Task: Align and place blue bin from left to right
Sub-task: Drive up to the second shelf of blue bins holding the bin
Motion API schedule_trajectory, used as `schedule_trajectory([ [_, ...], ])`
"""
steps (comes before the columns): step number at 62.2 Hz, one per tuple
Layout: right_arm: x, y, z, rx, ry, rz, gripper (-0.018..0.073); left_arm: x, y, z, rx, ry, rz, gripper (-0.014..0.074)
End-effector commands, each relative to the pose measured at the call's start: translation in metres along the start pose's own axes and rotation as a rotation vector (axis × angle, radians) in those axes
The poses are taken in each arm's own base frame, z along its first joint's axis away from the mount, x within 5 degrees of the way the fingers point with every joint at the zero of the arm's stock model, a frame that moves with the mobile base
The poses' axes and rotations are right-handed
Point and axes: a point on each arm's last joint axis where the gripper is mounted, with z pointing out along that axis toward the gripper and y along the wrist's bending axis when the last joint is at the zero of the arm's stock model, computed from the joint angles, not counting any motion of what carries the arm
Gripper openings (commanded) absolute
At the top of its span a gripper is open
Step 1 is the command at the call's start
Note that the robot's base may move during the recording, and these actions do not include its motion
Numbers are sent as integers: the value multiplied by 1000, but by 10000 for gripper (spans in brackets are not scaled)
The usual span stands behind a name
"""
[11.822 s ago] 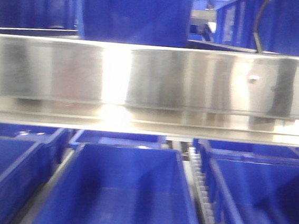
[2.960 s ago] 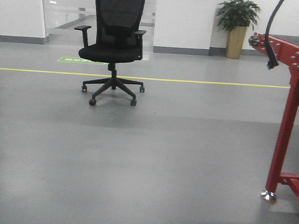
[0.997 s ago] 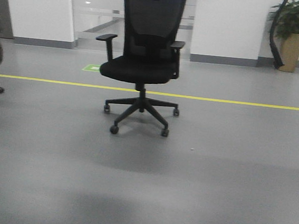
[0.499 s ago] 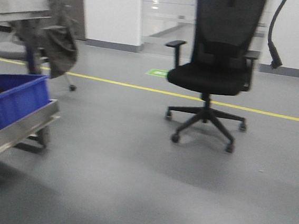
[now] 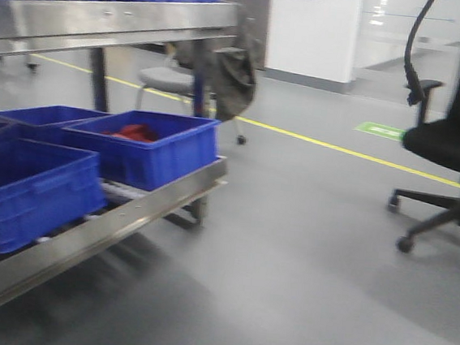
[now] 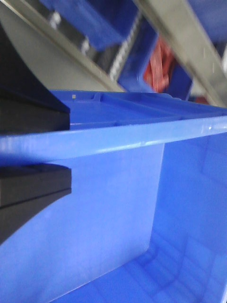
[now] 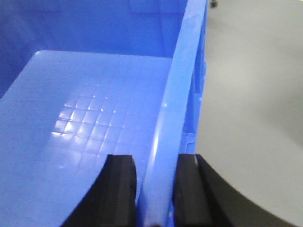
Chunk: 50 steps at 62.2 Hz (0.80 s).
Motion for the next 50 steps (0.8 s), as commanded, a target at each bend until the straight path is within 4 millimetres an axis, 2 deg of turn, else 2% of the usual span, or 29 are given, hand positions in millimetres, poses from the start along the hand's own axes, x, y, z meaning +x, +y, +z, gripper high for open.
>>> schedule_trajectory([
  [1, -24, 16, -21, -117, -232, -12, -153, -15, -16, -18, 89, -136, -12, -111],
  [50, -24, 16, -21, -117, -232, -12, -153, -15, -16, -18, 89, -136, -12, -111],
])
